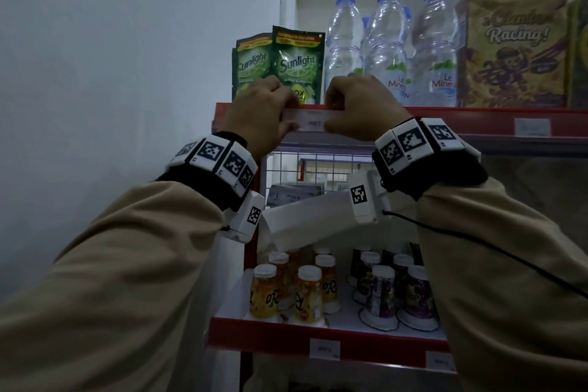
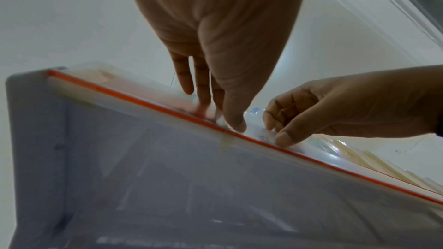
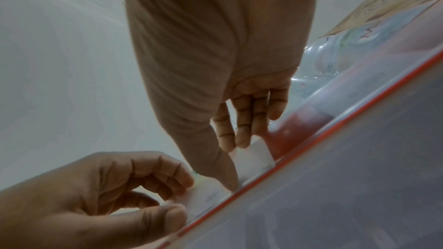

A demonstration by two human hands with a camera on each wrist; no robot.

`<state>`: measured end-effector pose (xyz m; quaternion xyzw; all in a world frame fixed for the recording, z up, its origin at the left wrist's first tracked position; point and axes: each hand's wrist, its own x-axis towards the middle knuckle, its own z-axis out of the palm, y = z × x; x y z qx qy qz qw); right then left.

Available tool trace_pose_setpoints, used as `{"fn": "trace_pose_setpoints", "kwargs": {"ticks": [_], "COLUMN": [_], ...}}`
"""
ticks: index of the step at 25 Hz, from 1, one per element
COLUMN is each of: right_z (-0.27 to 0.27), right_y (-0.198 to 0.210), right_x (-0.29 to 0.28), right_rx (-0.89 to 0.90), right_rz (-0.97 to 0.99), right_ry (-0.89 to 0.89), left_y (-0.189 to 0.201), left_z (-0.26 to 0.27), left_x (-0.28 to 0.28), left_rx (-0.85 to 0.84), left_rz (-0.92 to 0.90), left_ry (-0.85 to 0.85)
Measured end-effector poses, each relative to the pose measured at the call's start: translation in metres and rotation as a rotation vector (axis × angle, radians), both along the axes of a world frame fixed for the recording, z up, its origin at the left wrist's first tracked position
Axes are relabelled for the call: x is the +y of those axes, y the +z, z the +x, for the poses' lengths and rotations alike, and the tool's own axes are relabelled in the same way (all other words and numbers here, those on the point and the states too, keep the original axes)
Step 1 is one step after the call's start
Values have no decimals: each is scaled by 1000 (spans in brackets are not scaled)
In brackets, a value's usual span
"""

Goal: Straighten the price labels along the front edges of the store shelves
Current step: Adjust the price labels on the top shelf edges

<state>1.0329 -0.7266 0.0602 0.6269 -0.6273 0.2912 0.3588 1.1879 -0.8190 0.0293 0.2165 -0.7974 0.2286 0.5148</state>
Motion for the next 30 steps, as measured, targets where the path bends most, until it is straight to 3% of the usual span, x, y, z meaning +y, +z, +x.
{"fn": "trace_pose_setpoints", "kwargs": {"ticks": [7,12,20,22,24,27,30], "right_z": [18,21,15,16,20,30,34], "right_y": [-5,1,21,21,17,6,-1], "right_x": [-4,-8,-8,-10,-11,-15,-22], "right_rx": [27,42,-131,-247,-481,-774,-773], "right_rz": [-43,20,73,-78,-227,-259,-236], "right_ry": [117,44,96,196,404,713,682], "left_y": [-2,-5,-2,-3,-2,0,5], "left_z": [-1,-2,2,3,4,3,1], "left_x": [-9,-15,-18,-17,-16,-16,-19], "left_rx": [-13,12,108,160,196,194,187], "left_rz": [-46,-64,28,38,68,97,111], "left_ry": [16,-18,-245,-320,-359,-364,-341]}}
